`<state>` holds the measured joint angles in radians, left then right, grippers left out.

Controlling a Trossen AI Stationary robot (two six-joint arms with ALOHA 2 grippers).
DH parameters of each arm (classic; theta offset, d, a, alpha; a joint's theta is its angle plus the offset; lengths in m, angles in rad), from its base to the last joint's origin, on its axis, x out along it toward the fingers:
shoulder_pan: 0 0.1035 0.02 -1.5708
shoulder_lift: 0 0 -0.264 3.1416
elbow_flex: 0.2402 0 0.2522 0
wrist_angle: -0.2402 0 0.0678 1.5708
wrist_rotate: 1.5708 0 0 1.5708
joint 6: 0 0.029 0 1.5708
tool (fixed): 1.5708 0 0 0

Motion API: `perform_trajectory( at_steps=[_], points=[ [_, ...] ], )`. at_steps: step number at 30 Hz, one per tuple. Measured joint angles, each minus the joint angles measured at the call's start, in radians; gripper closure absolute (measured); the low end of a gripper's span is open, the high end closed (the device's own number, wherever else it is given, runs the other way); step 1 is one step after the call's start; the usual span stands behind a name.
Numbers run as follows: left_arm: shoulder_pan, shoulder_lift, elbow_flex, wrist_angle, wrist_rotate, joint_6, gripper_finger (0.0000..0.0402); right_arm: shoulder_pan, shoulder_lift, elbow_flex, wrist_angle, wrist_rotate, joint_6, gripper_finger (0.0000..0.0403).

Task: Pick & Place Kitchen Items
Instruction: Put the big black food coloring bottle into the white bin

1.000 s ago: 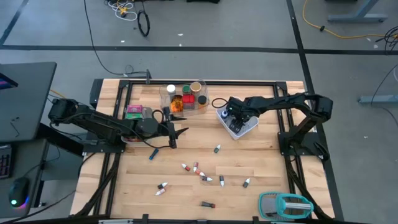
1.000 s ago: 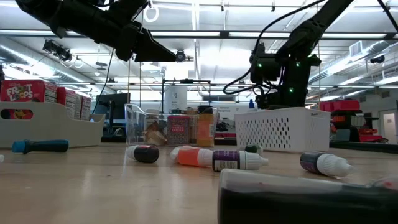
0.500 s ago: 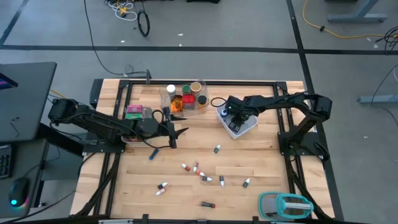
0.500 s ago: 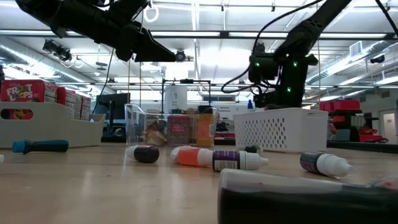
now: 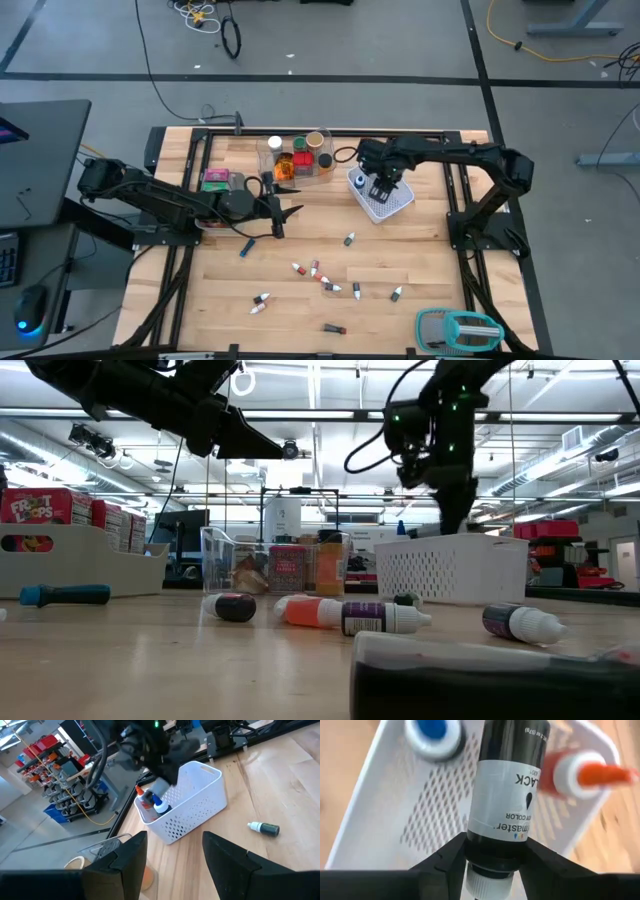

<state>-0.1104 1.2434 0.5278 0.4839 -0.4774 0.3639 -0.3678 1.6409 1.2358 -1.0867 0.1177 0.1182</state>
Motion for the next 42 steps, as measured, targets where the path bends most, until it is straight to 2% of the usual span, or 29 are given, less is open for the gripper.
perform_trajectory(
  at_steps=[4, 8, 12, 14, 20, 24, 29, 34, 38, 42],
  points=[
    [0.0, 0.0, 0.0, 0.0, 0.0, -0.012, 0.02, 0.025, -0.001, 0.085, -0.169, 0.003, -0.03, 0.0236],
    [0.0, 0.0, 0.0, 0.0, 0.0, -0.012, 0.02, 0.058, -0.002, 0.097, -0.269, 0.056, -0.107, 0.024],
    [0.0, 0.0, 0.0, 0.0, 0.0, -0.016, 0.02, 0.093, -0.002, 0.048, -0.315, 0.142, -0.203, 0.024],
    [0.0, 0.0, 0.0, 0.0, 0.0, -0.017, 0.02, 0.115, -0.002, 0.025, -0.33, 0.218, -0.246, 0.0239],
    [0.0, 0.0, 0.0, 0.003, 0.0, -0.008, 0.02, 0.193, 0.01, -0.027, -0.31, 0.393, -0.505, 0.0239],
    [0.0, 0.0, 0.0, 0.006, 0.0, 0.002, 0.02, 0.245, 0.046, -0.031, -0.276, 0.497, -0.691, 0.0239],
    [0.0, 0.0, 0.0, 0.006, 0.0, 0.016, 0.02, 0.279, 0.089, -0.031, -0.174, 0.716, -0.934, 0.0238],
    [0.0, 0.0, 0.0, 0.004, 0.0, 0.012, 0.02, 0.29, 0.141, -0.031, -0.028, 0.772, -1.166, 0.0238],
    [0.0, 0.0, 0.0, -0.001, 0.0, -0.02, 0.02, 0.29, 0.178, -0.031, 0.137, 0.89, -1.331, 0.0238],
    [0.0, 0.0, 0.0, -0.005, 0.0, -0.051, 0.02, 0.285, 0.206, -0.031, 0.214, 0.949, -1.438, 0.0238]
  ],
)
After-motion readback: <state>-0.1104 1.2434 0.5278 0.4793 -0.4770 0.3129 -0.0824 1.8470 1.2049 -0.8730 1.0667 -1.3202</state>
